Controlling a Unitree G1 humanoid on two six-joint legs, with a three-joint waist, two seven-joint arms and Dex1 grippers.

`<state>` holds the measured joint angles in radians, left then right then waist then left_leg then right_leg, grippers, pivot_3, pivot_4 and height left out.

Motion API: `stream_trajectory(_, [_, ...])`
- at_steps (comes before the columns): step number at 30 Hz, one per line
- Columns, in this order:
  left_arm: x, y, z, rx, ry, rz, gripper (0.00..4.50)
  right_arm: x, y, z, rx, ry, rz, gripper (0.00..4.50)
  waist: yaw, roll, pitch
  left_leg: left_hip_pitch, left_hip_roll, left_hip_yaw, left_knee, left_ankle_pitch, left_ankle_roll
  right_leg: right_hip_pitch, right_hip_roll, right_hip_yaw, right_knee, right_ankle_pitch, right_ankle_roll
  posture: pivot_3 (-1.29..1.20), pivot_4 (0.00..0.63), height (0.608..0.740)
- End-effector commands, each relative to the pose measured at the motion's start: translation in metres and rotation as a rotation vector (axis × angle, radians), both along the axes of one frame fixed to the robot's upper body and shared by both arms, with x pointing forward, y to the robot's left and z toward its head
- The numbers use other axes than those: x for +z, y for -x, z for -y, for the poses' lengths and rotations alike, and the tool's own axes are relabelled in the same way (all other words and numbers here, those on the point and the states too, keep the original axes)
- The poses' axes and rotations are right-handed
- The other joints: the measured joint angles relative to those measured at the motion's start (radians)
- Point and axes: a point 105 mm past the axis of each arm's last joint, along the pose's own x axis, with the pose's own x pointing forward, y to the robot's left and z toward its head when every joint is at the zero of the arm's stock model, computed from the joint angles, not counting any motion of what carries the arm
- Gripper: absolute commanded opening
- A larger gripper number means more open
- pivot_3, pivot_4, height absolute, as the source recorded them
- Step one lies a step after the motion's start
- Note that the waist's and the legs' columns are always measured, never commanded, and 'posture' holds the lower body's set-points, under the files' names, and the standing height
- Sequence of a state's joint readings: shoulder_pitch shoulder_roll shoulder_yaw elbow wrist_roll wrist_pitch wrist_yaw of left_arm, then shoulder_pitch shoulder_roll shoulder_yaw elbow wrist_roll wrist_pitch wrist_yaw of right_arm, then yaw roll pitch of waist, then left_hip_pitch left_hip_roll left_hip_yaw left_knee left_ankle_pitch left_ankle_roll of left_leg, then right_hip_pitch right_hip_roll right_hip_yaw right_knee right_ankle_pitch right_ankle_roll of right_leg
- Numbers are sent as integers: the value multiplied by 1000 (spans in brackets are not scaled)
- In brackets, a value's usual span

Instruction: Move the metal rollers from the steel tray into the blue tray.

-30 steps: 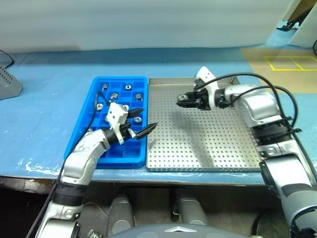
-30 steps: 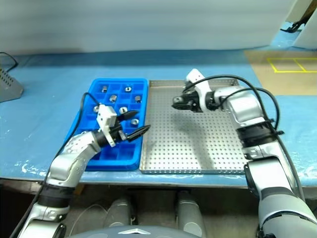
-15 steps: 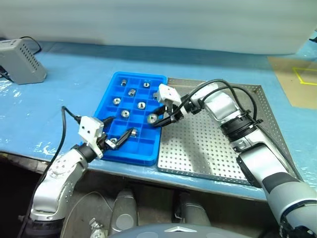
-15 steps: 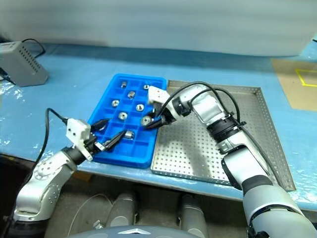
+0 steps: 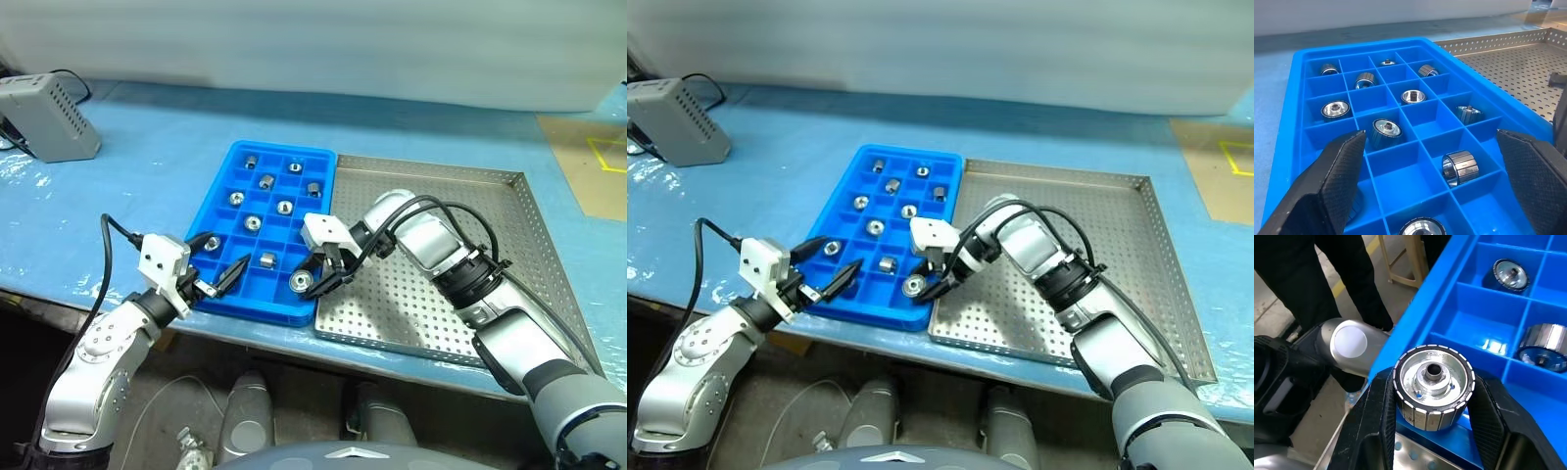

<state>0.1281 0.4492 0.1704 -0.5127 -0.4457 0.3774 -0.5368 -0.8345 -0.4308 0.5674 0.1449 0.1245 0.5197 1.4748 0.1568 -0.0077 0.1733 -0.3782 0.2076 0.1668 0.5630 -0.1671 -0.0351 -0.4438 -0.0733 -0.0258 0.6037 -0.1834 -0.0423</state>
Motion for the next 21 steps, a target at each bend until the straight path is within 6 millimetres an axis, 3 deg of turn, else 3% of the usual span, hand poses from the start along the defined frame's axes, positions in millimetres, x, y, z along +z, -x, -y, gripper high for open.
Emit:
stream_trajectory(1, [14, 1, 4, -25, -3, 54, 4500, 4, 8, -8, 6, -26, 4, 1632, -1, 0, 0, 0, 0, 0, 0, 0, 0, 0, 0, 0, 0, 0, 0, 289, 150, 740])
stream_trajectory(4, [15, -1, 5, -36, -2, 56, 4500, 8, 1, 2, -15, -21, 1, 1632, -3, 0, 0, 0, 0, 0, 0, 0, 0, 0, 0, 0, 0, 0, 0, 283, 150, 740])
stream_trajectory(11, [19, -2, 16, -103, 21, 65, 4500, 20, -13, 24, -95, -42, 14, 3853, -3, 0, 0, 1, 0, 0, 0, 0, -1, 1, 0, 0, 0, 0, 0, 212, 150, 740])
stream_trajectory(16, [21, -10, 34, -218, 49, 67, 4500, 40, -26, 57, -265, -121, 4, 3853, -10, 0, 0, 1, -1, 0, 1, 1, -1, 1, 0, 1, 1, 0, 0, 67, 150, 740])
stream_trajectory(21, [22, -20, 58, -369, 90, 51, 4500, 52, -44, 108, -529, -210, 104, 3853, -37, 0, 0, 3, -1, 2, 1, 1, -1, 3, 0, 1, 1, 0, 0, -106, 150, 740])
